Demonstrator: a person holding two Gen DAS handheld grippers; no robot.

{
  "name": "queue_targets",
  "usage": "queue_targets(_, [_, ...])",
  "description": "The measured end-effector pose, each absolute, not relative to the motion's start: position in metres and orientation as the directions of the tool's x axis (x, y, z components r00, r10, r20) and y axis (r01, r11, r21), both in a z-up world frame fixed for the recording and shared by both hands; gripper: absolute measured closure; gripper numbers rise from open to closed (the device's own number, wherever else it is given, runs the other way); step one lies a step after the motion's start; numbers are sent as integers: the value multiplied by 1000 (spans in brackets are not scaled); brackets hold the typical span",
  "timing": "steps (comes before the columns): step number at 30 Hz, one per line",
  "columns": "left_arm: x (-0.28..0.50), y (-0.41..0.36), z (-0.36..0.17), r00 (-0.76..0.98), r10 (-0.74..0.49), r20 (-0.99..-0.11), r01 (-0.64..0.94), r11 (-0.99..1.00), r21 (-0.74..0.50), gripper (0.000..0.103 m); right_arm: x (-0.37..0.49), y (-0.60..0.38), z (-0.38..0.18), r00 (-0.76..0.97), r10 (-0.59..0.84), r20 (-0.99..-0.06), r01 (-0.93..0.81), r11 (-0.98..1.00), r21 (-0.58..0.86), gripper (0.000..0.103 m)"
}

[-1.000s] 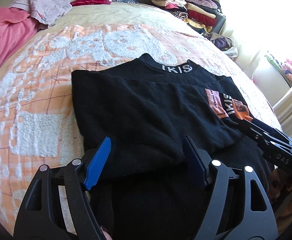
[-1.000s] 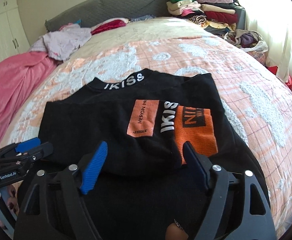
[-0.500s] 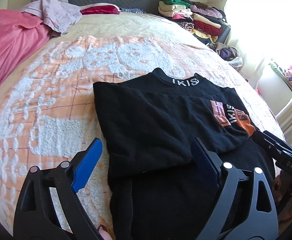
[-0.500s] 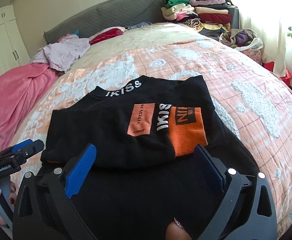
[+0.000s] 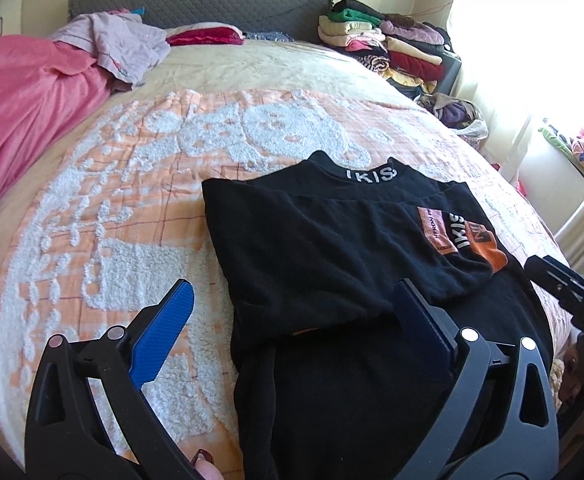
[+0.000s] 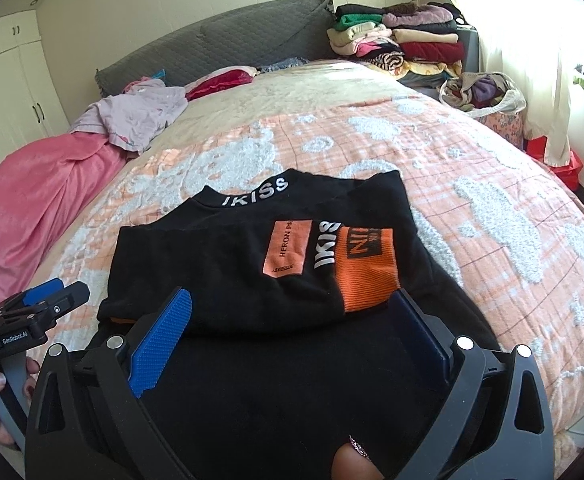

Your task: Fold small clothes

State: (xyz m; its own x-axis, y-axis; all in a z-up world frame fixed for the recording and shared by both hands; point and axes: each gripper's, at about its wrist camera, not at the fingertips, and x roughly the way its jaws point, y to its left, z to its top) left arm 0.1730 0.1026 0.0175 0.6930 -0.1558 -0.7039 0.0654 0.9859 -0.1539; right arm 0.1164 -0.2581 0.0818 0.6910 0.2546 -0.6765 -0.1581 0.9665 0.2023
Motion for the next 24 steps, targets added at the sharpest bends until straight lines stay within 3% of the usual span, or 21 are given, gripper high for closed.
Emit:
queue_targets(10, [156,104,33,726,-148,-672,65,987,-147,10,100,-269,99,713,251,-655,-154,967,203,5])
queue_targets(24, [110,95,36,736,-226,-638,83,966,-246,10,75,-288,120,745,257,-616,-144,963,228,5])
